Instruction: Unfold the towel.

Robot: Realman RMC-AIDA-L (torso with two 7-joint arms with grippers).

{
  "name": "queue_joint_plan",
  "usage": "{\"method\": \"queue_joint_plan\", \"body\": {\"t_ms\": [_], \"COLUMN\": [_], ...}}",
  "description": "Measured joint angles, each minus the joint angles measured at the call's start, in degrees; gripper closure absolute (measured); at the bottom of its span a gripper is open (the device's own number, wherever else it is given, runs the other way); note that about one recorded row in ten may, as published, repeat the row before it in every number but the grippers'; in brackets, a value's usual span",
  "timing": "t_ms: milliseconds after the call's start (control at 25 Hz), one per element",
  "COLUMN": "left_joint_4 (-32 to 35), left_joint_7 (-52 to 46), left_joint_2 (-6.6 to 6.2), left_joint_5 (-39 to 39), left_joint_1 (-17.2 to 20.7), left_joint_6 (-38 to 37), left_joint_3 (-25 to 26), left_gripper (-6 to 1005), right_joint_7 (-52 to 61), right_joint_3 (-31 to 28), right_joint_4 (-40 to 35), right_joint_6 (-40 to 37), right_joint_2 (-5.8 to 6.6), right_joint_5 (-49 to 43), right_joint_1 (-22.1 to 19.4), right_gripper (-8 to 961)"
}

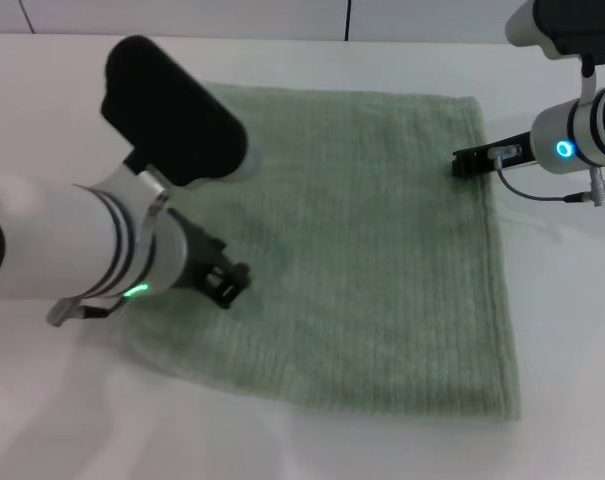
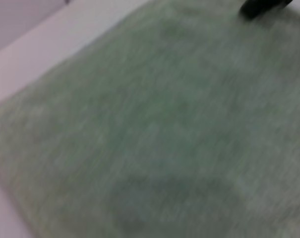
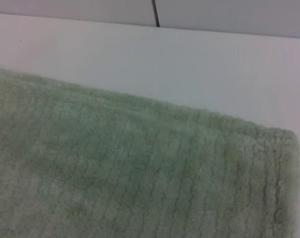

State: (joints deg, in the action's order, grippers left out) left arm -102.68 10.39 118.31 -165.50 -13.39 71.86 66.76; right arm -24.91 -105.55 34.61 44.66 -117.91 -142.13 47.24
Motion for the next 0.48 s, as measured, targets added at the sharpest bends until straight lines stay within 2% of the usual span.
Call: {"method": "queue_joint_plan", "body": {"t_ms": [200,240,360,440,480], "left_joint_4": [0.0,-0.2,-0.2,-0.2,-1.5], "left_joint_7": [-0.1,0.2,0.2,0.6,3.5], "left_joint_2": [-0.22,-0.32,-0.32,-0.38,-0.43], "left_joint_5": [-0.1,-0.2,-0.2,-0.2,-0.2], "left_joint_1": [0.7,1.4,1.4,2.1,3.5], "left_joint_6": [2.9,4.2,4.2,4.5,2.3], "left_joint_3": [2.3,4.1,4.1,6.0,9.2], "left_gripper": [662,661,661,661,661], "right_joint_7": [0.0,0.0,0.0,0.0,0.0], "right_joint_3": [0.0,0.0,-0.1,-0.1,-0.1], "right_joint_4": [0.0,0.0,1.7,3.3,5.4], "right_joint_6": [0.0,0.0,0.2,0.5,0.9], "right_joint_2": [0.03,0.03,0.12,0.13,0.14], "right_joint_5": [0.0,0.0,0.0,0.0,0.0], "right_joint_1": [0.0,0.0,-0.4,-0.7,-1.2], "right_gripper": [943,943,942,942,941]}}
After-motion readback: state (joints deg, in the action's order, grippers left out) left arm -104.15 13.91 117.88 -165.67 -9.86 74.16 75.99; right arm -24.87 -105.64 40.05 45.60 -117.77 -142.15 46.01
